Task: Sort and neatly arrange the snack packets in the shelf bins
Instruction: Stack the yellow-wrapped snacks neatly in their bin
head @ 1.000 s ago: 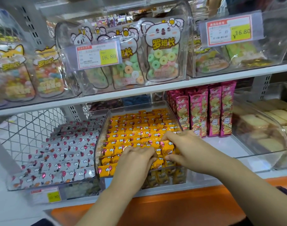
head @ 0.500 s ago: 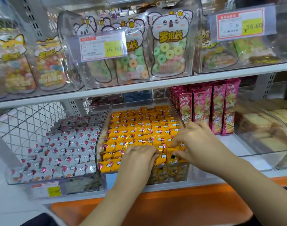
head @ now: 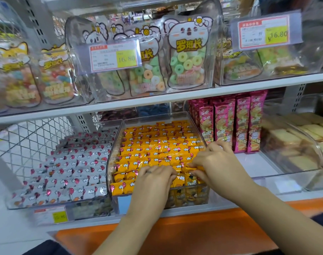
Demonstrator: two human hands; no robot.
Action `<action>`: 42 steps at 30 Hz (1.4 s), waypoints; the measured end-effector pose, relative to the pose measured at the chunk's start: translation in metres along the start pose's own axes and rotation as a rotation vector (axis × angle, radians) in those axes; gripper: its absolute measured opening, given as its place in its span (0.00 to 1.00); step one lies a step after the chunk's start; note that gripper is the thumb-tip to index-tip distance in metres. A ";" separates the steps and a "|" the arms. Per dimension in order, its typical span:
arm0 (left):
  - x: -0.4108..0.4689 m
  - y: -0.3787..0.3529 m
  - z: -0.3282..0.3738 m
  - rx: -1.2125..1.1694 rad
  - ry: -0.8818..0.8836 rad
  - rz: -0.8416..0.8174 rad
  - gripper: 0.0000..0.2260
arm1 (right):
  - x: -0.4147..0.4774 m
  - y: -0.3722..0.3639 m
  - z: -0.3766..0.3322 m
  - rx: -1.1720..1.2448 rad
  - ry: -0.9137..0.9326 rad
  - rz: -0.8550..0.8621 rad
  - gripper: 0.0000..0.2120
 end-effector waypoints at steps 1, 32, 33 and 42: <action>-0.001 -0.001 0.000 -0.012 0.015 0.014 0.03 | 0.001 -0.002 0.000 -0.002 0.001 -0.003 0.10; 0.036 -0.018 0.017 -0.343 0.018 -0.397 0.17 | 0.001 0.023 0.012 0.114 0.204 0.129 0.13; 0.036 -0.020 0.018 -0.328 0.016 -0.411 0.17 | 0.000 0.019 0.011 0.103 0.220 0.111 0.14; 0.036 -0.033 0.020 -0.265 0.018 -0.498 0.16 | 0.000 0.003 0.013 0.012 0.173 0.112 0.13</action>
Point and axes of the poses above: each hand's wrist, its own x-axis towards the middle knuckle, its own y-axis out of the back of the hand, z = x × y, the point moved 9 cm from there along x, towards the middle knuckle, and after that the axes turned 14 degrees about -y, right-handed, at the moved point
